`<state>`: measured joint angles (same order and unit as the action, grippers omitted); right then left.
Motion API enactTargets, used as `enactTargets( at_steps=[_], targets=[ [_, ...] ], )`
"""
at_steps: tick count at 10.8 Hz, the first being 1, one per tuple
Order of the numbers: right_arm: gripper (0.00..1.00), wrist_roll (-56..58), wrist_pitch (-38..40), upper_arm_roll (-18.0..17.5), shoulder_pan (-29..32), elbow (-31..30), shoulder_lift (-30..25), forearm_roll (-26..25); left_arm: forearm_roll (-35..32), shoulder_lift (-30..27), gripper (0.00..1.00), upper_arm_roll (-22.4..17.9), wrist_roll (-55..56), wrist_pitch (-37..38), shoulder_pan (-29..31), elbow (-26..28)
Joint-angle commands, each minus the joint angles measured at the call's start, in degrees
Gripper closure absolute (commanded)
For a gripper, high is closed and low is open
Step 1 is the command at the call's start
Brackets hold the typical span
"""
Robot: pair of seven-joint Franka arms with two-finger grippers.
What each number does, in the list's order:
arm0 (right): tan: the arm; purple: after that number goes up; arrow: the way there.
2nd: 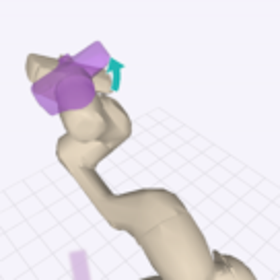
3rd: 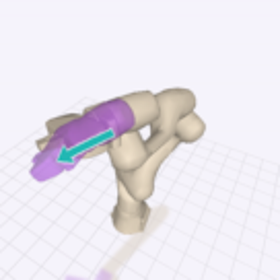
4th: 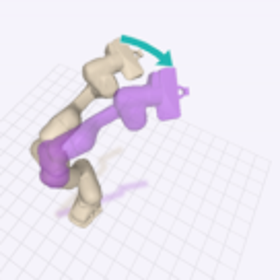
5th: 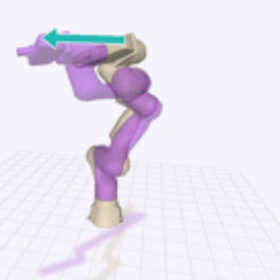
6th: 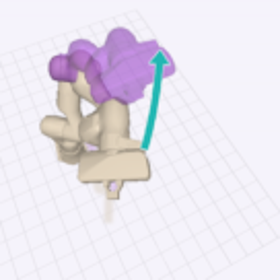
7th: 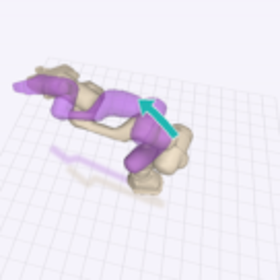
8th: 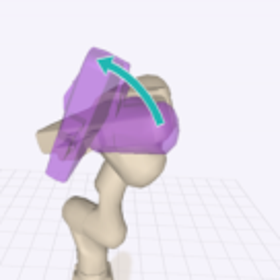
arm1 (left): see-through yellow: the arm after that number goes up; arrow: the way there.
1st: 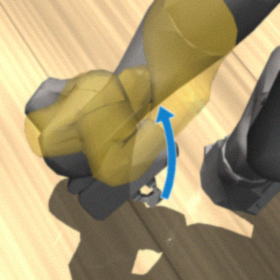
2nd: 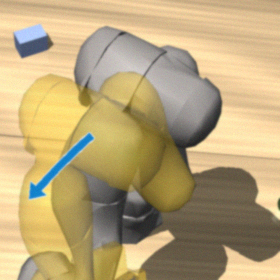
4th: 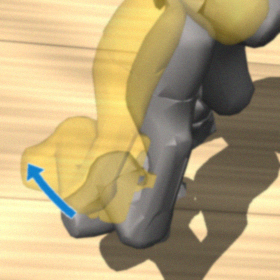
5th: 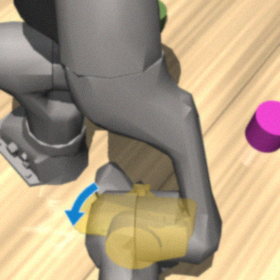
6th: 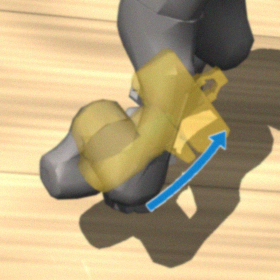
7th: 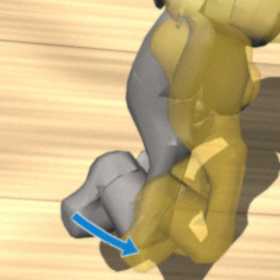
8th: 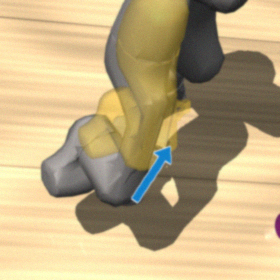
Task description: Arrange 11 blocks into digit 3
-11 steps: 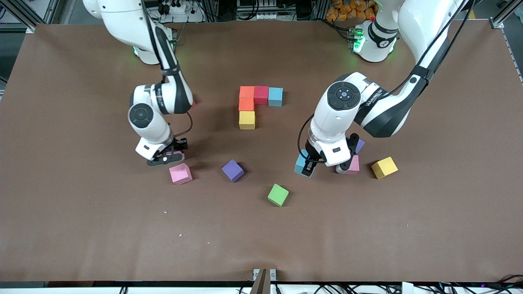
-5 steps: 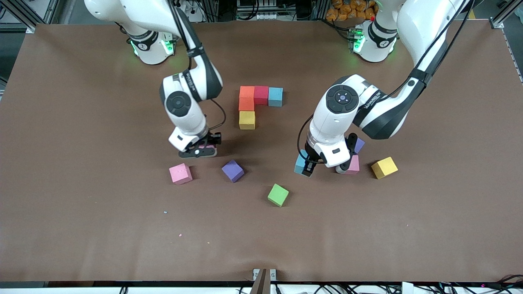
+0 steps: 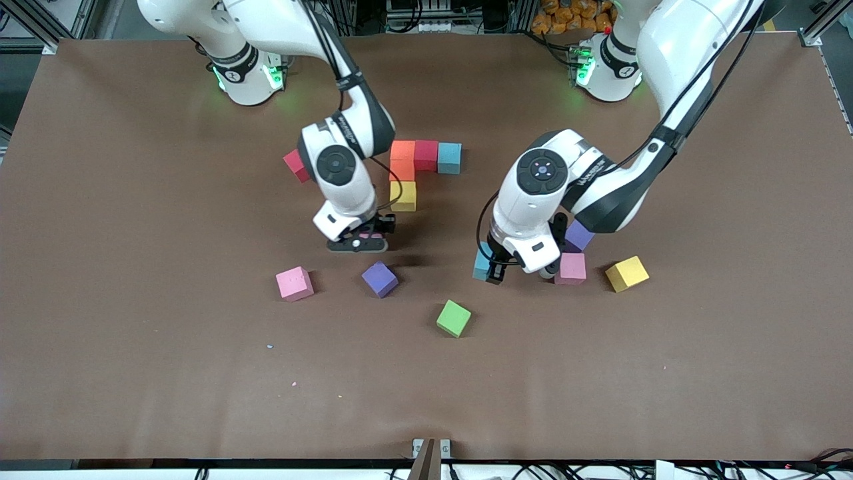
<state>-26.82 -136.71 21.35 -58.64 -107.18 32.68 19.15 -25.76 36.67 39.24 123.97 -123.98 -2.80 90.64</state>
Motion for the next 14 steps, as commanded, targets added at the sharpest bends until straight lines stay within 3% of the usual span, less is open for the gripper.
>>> enactTargets(
  at_steps=[1, 6, 14],
  targets=[
    [0.64, -1.65, 0.13, -2.70, 0.28, 2.50, 2.13, 1.42, 0.54, -0.37, 1.00, -0.22, 5.12, 0.58, -0.81, 1.63],
    [0.64, -3.76, 0.04, -4.03, -1.47, 2.76, 2.13, 1.42, 0.53, -0.90, 1.00, -0.13, 13.13, 0.14, -1.34, 5.59],
    [0.63, -3.76, -2.25, -4.03, -2.70, 2.59, 4.24, 1.42, 0.53, -0.73, 1.00, -0.13, 13.93, -0.30, -1.34, 6.47]
  ],
)
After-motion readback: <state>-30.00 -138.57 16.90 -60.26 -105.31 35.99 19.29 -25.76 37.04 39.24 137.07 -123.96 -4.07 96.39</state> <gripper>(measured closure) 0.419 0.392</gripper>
